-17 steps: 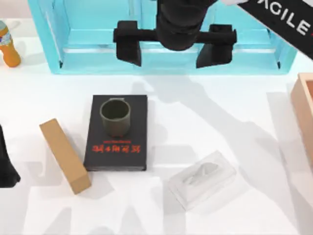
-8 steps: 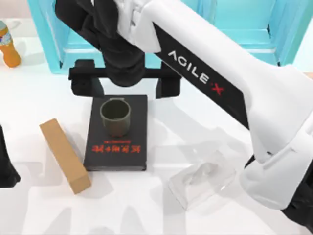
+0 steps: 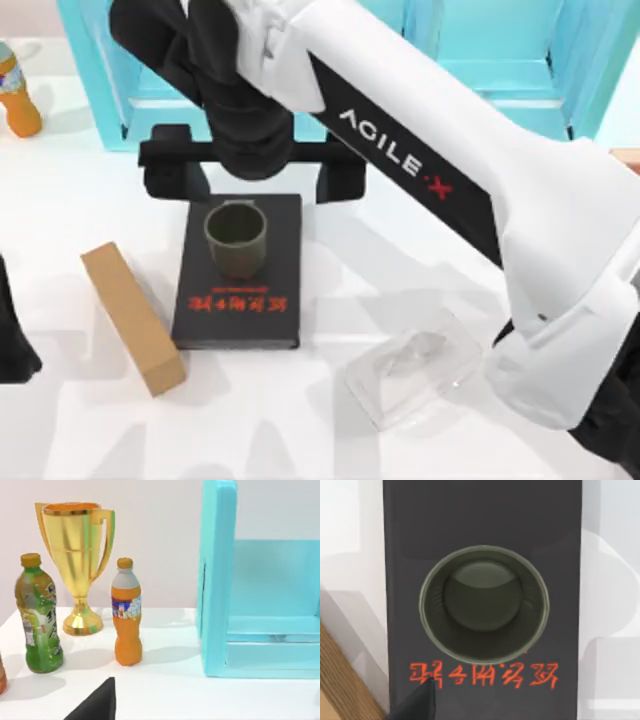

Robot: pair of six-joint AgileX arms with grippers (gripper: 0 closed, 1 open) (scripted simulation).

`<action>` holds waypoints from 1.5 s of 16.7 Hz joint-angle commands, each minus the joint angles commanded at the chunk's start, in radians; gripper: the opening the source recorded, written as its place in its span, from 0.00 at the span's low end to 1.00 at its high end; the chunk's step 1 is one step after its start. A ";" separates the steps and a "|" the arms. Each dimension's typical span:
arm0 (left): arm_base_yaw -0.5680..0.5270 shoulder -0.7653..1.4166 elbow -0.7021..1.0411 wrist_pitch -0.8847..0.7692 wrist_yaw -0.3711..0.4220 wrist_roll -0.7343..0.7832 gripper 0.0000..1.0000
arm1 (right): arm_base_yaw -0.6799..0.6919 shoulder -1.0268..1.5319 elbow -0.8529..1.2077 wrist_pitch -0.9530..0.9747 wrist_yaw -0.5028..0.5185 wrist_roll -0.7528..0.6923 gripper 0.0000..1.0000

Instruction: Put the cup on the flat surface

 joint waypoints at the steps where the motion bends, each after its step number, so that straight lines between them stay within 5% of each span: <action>1: 0.000 0.000 0.000 0.000 0.000 0.000 1.00 | -0.001 0.023 0.024 -0.004 0.001 -0.002 1.00; 9: 0.000 0.000 0.000 0.000 0.000 0.000 1.00 | -0.030 0.355 0.415 -0.048 0.000 -0.032 1.00; 15: 0.000 0.000 0.000 0.000 0.000 0.000 1.00 | -0.036 0.407 0.469 -0.054 0.000 -0.038 1.00; 25: 0.000 0.000 0.000 0.000 0.000 0.000 1.00 | -0.036 0.407 0.469 -0.054 0.000 -0.038 0.25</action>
